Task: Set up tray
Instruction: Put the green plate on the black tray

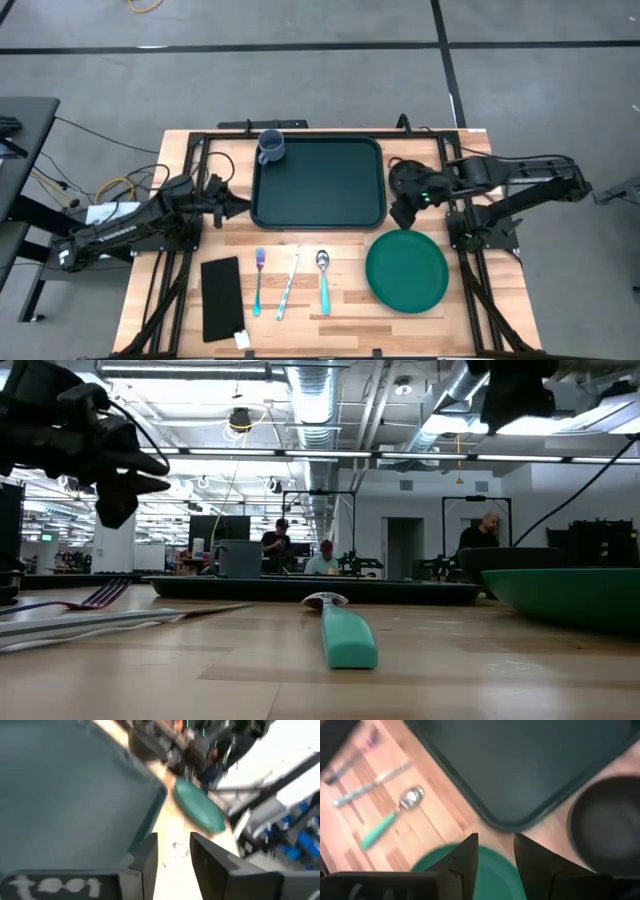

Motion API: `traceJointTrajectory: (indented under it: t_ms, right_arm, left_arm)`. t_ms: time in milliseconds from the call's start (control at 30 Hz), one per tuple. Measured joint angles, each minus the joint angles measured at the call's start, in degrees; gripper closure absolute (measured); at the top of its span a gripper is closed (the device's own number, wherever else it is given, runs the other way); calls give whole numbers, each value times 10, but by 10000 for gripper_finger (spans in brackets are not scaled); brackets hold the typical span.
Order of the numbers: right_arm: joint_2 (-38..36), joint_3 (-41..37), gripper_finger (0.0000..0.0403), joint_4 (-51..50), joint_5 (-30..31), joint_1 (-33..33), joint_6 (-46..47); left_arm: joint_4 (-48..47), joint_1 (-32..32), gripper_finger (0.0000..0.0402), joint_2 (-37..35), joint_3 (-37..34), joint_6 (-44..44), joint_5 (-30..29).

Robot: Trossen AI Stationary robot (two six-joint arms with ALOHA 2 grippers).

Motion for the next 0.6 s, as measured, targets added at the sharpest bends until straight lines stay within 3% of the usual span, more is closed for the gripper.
traceJointTrajectory:
  t_ms: [267, 600]
  right_arm:
    - [83, -7, 285, -54, -55, -34, -62]
    - [155, -31, 285, -104, -65, -54, -165]
  left_arm:
    - [-131, 0, 301, 12, 25, 84, 13]
    - [-130, -13, 301, 12, 25, 106, 16]
